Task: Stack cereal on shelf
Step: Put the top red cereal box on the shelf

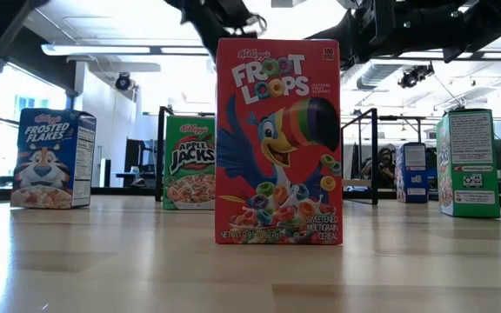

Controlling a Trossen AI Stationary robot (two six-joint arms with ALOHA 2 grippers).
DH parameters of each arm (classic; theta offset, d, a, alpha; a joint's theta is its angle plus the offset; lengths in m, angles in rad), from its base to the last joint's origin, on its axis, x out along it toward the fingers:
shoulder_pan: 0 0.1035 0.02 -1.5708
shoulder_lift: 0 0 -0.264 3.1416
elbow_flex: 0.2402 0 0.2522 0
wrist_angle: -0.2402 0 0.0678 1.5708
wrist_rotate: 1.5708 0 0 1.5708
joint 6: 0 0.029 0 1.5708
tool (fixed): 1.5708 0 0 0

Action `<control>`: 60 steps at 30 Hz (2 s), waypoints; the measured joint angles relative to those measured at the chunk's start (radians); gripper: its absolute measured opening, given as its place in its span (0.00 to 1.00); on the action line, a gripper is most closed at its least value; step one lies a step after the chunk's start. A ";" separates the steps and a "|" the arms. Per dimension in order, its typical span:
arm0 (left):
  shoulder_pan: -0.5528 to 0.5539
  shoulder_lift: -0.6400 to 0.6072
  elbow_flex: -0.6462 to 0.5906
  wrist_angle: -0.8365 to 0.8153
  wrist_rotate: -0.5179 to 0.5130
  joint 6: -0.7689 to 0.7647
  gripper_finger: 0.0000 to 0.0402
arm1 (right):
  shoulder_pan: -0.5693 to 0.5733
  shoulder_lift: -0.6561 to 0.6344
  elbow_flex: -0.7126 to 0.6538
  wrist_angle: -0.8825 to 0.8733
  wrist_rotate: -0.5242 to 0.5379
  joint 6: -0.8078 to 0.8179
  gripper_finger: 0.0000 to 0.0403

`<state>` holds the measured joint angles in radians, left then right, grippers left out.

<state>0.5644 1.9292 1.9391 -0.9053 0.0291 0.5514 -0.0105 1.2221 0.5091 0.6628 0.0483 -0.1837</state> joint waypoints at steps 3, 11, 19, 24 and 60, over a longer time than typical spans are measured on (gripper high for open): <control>-0.010 0.056 0.000 0.032 -0.020 0.015 0.32 | 0.000 0.000 0.000 0.000 0.000 0.000 0.00; -0.020 0.146 0.000 0.073 -0.017 0.019 0.32 | 0.000 0.000 0.000 -0.002 0.000 0.000 0.00; -0.024 0.153 0.000 0.108 -0.015 0.019 0.37 | 0.000 0.000 0.000 -0.008 0.000 0.000 0.00; -0.024 0.153 0.000 0.141 -0.015 0.019 0.43 | 0.000 0.000 0.000 -0.010 0.000 0.000 0.00; 0.012 -0.150 -0.233 -0.054 -0.024 -0.134 0.27 | 0.000 0.000 0.000 -0.032 0.000 0.000 0.00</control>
<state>0.5766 1.7790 1.7063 -0.9591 0.0048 0.4171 -0.0101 1.2221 0.5091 0.6307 0.0483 -0.1841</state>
